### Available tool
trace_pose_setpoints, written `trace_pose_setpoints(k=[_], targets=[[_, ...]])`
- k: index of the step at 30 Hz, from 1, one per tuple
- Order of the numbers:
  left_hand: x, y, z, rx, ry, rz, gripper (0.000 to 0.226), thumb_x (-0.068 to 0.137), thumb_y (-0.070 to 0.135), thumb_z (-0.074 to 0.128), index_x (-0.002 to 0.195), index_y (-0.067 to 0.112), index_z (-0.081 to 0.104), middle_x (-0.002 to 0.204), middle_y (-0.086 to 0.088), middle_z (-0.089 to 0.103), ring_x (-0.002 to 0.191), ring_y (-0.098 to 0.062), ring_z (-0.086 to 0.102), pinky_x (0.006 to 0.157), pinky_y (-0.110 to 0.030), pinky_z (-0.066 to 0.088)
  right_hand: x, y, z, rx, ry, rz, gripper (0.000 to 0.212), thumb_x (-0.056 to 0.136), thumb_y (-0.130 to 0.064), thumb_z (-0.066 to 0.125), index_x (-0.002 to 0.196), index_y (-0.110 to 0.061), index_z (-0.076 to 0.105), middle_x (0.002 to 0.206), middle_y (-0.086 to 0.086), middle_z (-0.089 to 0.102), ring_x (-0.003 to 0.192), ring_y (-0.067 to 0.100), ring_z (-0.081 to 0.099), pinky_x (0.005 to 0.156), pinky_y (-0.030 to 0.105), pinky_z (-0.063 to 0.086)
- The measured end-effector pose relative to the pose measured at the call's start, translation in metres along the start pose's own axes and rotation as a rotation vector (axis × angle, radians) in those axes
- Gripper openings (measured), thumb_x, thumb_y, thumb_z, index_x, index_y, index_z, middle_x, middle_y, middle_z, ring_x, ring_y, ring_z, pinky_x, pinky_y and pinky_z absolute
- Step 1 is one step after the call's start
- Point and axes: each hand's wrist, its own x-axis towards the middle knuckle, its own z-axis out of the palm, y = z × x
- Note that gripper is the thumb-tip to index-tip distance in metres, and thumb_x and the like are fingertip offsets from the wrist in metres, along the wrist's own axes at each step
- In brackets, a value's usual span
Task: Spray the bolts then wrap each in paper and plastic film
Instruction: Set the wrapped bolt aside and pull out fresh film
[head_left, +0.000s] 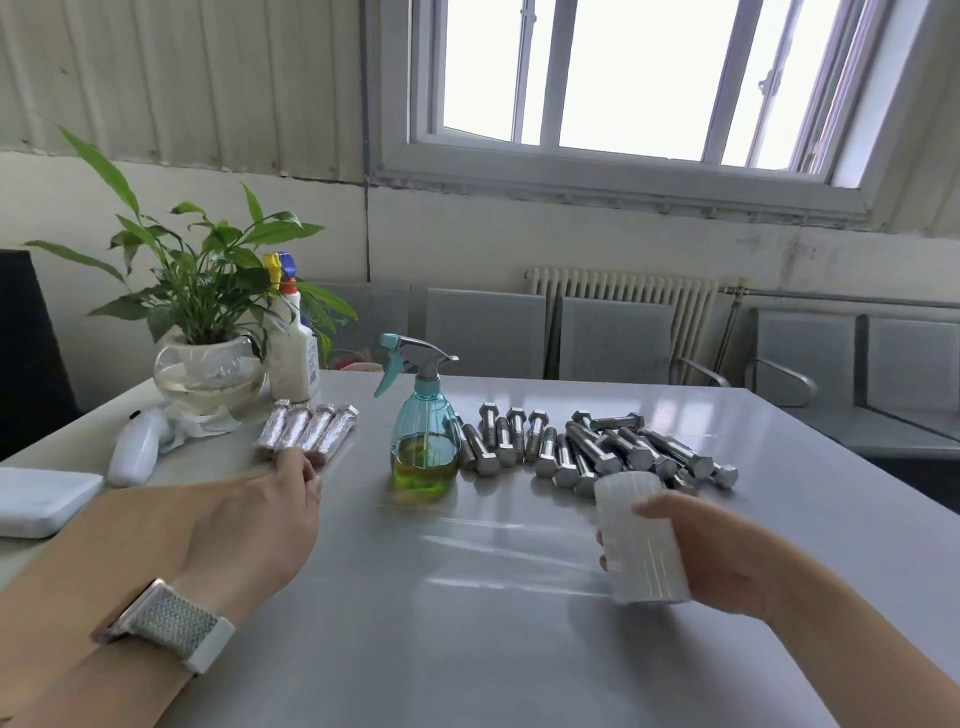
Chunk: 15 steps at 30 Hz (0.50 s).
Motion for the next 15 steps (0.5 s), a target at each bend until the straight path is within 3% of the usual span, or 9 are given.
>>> trace_pose_setpoints(k=[3, 6, 8, 12, 15], targets=[[-0.007, 0.0, -0.003, 0.142, 0.005, 0.039, 0.014, 0.101, 0.039, 0.032, 0.095, 0.027, 0.036, 0.081, -0.001, 0.064, 0.084, -0.03, 0.067, 0.066, -0.036, 0.048, -0.009, 0.0, -0.004, -0.055, 0.005, 0.031, 0.062, 0.049, -0.022, 0.086, 0.107, -0.004, 0.075, 0.108, 0.024, 0.068, 0.093, 0.036, 0.068, 0.075, 0.046, 0.059], [-0.015, -0.003, -0.001, 0.287, -0.039, 0.065, 0.016, 0.101, 0.04, 0.026, 0.097, 0.028, 0.034, 0.089, 0.002, 0.067, 0.088, -0.024, 0.069, 0.067, -0.034, 0.047, -0.013, 0.002, -0.005, -0.219, 0.131, 0.017, 0.095, 0.031, -0.042, 0.098, 0.111, -0.002, 0.066, 0.087, 0.019, 0.071, 0.075, 0.03, 0.07, 0.06, 0.036, 0.057], [-0.021, -0.005, 0.003, 0.388, -0.068, 0.097, 0.017, 0.101, 0.04, 0.024, 0.101, 0.027, 0.034, 0.095, 0.004, 0.067, 0.09, -0.02, 0.069, 0.067, -0.033, 0.047, -0.017, 0.003, -0.006, -0.254, 0.185, -0.001, 0.103, 0.024, -0.044, 0.099, 0.109, 0.001, 0.063, 0.08, 0.018, 0.069, 0.069, 0.029, 0.068, 0.057, 0.035, 0.056], [-0.029, -0.006, 0.011, 0.431, -0.062, 0.115, 0.019, 0.101, 0.039, 0.023, 0.103, 0.025, 0.036, 0.095, 0.004, 0.068, 0.088, -0.019, 0.07, 0.066, -0.032, 0.048, -0.021, -0.002, -0.007, -0.351, 0.231, -0.031, 0.094, 0.035, -0.035, 0.097, 0.113, -0.003, 0.058, 0.09, 0.023, 0.071, 0.086, 0.042, 0.07, 0.081, 0.054, 0.058], [-0.031, -0.004, 0.011, 0.406, 0.018, 0.135, 0.021, 0.101, 0.037, 0.031, 0.103, 0.021, 0.045, 0.092, 0.002, 0.069, 0.082, -0.023, 0.072, 0.061, -0.033, 0.048, -0.023, -0.002, -0.008, -0.463, 0.338, -0.042, 0.093, 0.043, -0.059, 0.091, 0.115, -0.008, 0.06, 0.102, 0.021, 0.072, 0.093, 0.037, 0.07, 0.09, 0.051, 0.055]])
